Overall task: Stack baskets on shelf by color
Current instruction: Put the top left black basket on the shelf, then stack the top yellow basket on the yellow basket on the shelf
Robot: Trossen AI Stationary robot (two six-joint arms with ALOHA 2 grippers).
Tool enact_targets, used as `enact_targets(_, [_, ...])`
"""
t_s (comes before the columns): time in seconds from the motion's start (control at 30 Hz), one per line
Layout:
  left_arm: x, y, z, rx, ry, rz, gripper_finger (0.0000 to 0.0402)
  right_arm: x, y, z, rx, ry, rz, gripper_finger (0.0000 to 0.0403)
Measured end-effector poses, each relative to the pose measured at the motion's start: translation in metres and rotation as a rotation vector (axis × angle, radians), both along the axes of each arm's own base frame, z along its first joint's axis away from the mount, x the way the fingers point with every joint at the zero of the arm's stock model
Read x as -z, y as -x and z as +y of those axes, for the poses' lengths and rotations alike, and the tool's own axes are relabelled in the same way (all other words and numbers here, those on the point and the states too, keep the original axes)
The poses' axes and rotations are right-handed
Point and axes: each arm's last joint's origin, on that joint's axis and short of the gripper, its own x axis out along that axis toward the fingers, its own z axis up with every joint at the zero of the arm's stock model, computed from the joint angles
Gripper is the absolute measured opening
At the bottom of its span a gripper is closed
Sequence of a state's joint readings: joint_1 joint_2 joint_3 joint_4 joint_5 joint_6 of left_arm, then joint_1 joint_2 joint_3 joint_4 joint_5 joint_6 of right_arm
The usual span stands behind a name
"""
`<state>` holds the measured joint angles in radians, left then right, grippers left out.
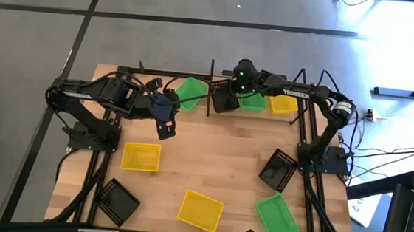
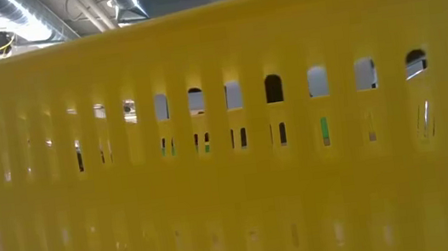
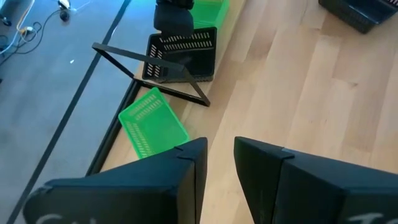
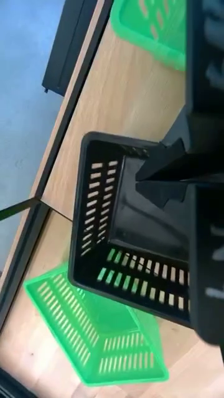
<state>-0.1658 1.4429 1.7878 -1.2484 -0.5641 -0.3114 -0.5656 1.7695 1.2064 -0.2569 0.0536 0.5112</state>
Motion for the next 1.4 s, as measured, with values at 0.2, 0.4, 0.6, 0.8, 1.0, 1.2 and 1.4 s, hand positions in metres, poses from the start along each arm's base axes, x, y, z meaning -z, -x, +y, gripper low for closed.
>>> enact_targets(0.2, [0.0, 0.0, 0.0, -0.004, 0.004, -0.003, 0.0071, 0.003, 0.001, -0.003, 0.018, -0.004, 0.009, 0.0002])
enact_targets(0.4, [0.0, 0.0, 0.0, -0.018, 0.016, -0.012, 0.0074, 0.004, 0.004, -0.003, 0.059, 0.018, 0.051, 0.0001])
enact_targets(0.6, [0.0, 0.0, 0.0, -0.019, 0.017, -0.013, 0.0071, 0.007, 0.008, -0.003, 0.093, 0.029, 0.117, 0.0001])
enact_targets(0.8, [0.0, 0.0, 0.0, -0.019, 0.017, -0.013, 0.0072, 0.002, 0.005, -0.001, 0.085, 0.05, 0.084, 0.0])
enact_targets(1.0, [0.0, 0.0, 0.0, -0.019, 0.018, -0.013, 0.0074, -0.014, 0.005, 0.012, 0.019, 0.095, 0.077, 0.0])
enact_targets(1.2, [0.001, 0.001, 0.0, -0.1, 0.086, -0.047, 0.0071, -0.061, 0.016, 0.035, -0.115, 0.242, 0.024, 0.0])
enact_targets(1.4, [0.008, 0.012, 0.002, -0.269, 0.184, -0.017, 0.0074, -0.119, 0.041, 0.075, -0.34, 0.395, -0.089, 0.0])
